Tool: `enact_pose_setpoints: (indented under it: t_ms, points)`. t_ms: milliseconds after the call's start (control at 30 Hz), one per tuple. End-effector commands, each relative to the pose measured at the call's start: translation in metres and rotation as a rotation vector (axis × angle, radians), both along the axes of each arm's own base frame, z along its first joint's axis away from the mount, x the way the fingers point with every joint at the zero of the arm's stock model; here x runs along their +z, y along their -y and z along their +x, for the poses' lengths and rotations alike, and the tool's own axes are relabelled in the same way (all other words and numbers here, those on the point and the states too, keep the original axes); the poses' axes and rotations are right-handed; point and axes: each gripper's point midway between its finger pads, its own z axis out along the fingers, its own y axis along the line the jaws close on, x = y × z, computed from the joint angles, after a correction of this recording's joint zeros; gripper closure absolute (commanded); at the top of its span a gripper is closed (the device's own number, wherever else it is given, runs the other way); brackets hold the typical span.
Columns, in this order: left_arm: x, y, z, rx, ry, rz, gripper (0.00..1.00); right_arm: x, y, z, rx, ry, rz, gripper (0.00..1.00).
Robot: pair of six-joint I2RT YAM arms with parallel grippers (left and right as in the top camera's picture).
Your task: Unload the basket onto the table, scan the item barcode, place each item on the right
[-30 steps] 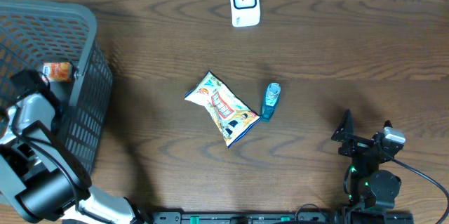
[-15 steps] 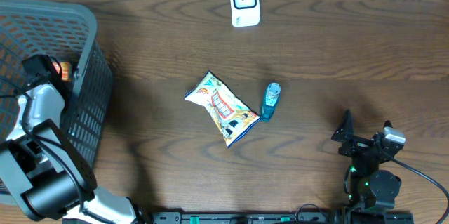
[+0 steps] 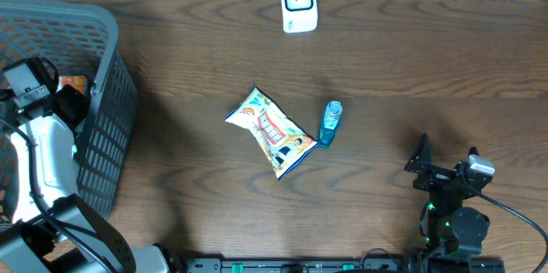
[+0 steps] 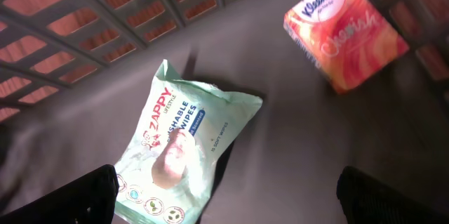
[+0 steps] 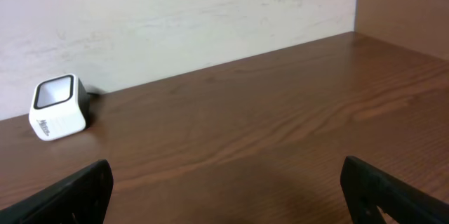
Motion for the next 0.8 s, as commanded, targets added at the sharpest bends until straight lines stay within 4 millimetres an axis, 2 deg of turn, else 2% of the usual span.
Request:
enact_pose_setpoints:
  t_ms: [0,200,367,533,767]
  points:
    - [-0.001,-0.008,-0.005,-0.038,-0.038,0.018,0.0,0.0,0.002,-0.001,-0.006,0.0,-0.008,0.01]
    - [-0.006,-0.04,-0.038,0.069,-0.037,-0.01,0.02,0.0,0.002,-0.001,-0.006,0.0,-0.007,0.01]
    - [-0.018,-0.034,-0.03,-0.107,-0.015,-0.087,0.02,0.0,0.002,-0.001,-0.006,0.0,-0.007,0.01]
    - [-0.03,-0.034,-0.028,-0.118,-0.035,-0.11,0.02,0.0,0.001,-0.001,-0.006,0.0,-0.007,0.01]
    - [-0.067,-0.032,-0.033,-0.143,-0.122,-0.166,0.02,0.0,0.001,-0.001,-0.006,0.0,-0.007,0.01]
